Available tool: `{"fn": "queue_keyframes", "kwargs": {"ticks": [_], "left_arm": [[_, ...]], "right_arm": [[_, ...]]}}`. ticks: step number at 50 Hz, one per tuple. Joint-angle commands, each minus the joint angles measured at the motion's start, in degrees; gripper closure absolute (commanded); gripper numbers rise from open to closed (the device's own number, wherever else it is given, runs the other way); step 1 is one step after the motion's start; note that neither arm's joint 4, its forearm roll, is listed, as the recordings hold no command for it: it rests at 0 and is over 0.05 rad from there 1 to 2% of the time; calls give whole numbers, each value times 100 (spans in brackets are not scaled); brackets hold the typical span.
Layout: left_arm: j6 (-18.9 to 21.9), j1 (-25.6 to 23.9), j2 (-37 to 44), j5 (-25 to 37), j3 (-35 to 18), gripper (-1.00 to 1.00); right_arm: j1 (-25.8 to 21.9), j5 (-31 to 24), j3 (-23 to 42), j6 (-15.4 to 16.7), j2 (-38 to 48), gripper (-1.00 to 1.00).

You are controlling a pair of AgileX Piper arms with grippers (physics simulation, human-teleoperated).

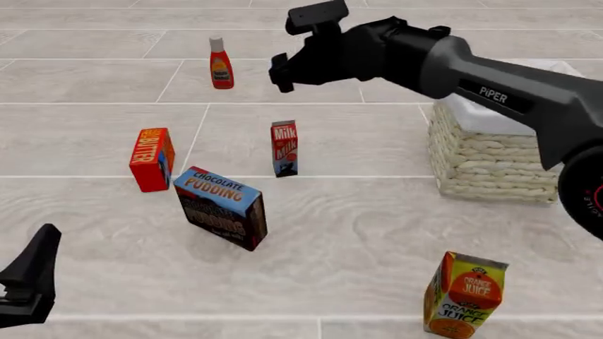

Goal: Pick the milk and place it in the basket.

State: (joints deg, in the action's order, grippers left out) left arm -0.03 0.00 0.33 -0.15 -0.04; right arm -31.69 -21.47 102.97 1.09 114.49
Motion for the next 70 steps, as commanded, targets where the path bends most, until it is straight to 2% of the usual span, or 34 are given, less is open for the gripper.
{"fn": "queue_keyframes", "kwargs": {"ticks": [1,5,23,45,70], "left_arm": [[0,-1,-1,1,0,-100],[1,-1,-5,4,0,-100],[0,0,-7,0,2,-100],[1,-2,-8,7,1,-100],[1,-2,-19,19,3,-100]], "right_arm": [[-180,-459,829,-197,616,-100],[-185,-541,1040,-330,823,-100],[-23,-777,1775,-416,1682,-100],[-63,-727,1874,-538,2074,-100],[15,-444,1538,-601,2253,-100]]}}
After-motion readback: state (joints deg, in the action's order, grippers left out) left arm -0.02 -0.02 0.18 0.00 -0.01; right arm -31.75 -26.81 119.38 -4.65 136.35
